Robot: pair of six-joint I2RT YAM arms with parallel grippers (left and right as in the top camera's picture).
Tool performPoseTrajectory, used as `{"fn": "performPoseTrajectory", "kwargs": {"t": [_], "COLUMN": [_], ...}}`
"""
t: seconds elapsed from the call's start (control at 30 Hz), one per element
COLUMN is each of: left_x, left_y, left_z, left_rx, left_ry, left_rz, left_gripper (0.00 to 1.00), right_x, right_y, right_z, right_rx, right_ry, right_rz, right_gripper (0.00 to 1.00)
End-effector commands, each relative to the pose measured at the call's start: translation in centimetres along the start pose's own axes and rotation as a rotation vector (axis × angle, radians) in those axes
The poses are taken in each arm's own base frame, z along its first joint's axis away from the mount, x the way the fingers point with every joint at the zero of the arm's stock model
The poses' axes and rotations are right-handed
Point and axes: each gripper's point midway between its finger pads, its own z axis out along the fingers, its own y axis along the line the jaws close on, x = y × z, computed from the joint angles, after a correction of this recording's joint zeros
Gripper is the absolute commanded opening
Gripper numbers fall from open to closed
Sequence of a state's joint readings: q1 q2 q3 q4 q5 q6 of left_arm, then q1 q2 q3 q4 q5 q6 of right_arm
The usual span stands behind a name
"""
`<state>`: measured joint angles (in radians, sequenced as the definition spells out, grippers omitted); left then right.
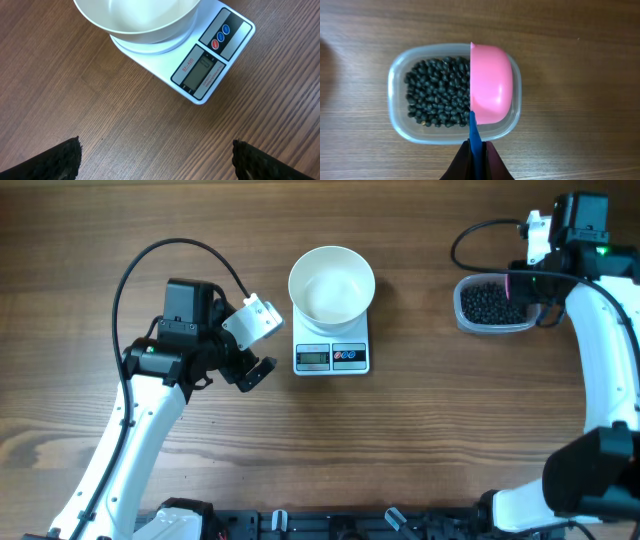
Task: Scoop item into bowl and weigh 150g on scale
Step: 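Dip the pink scoop into the black beans with the right gripper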
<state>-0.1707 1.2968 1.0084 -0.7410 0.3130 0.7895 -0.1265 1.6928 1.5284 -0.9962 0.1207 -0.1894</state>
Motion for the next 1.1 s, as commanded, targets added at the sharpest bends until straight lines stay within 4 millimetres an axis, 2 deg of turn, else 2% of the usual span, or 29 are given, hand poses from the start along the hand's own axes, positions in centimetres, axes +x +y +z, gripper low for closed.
{"fn": "performPoseTrajectory", "kwargs": {"t": [0.0,0.17,0.23,0.33,0.57,0.83,1.07], "left_x": [0.2,0.2,0.2,0.2,0.2,0.3,0.3], "left_y": [-0.3,-0.3,-0.3,-0.3,-0.3,-0.5,-0.5], "left_z": [0.2,0.2,0.2,0.2,0.2,0.2,0.2], "left_rx": [0.018,0.018,0.018,0.018,0.018,0.024,0.024], "left_ry": [-0.004,-0.004,-0.004,-0.004,-0.004,0.001,0.001], "left_rz": [0.011,0.011,0.011,0.011,0.011,0.009,0.009], "left_gripper": [1.0,1.0,1.0,1.0,1.0,1.0,1.0], "right_x": [0.2,1.2,1.4,1.4,3.2,3.1,2.9], "right_y": [-0.5,0.4,1.7,3.9,6.6,5.8,1.6], "right_z": [2.1,5.1,5.6,5.5,4.4,4.2,3.5], "right_rx": [0.032,-0.003,-0.075,-0.207,-0.366,-0.425,-0.588], "right_ry": [0.053,0.13,0.14,0.131,0.19,0.182,0.097], "right_rz": [-0.032,-0.042,-0.042,-0.05,-0.08,0.023,0.244], "right_gripper": [0.04,0.04,0.04,0.04,0.04,0.04,0.04]}}
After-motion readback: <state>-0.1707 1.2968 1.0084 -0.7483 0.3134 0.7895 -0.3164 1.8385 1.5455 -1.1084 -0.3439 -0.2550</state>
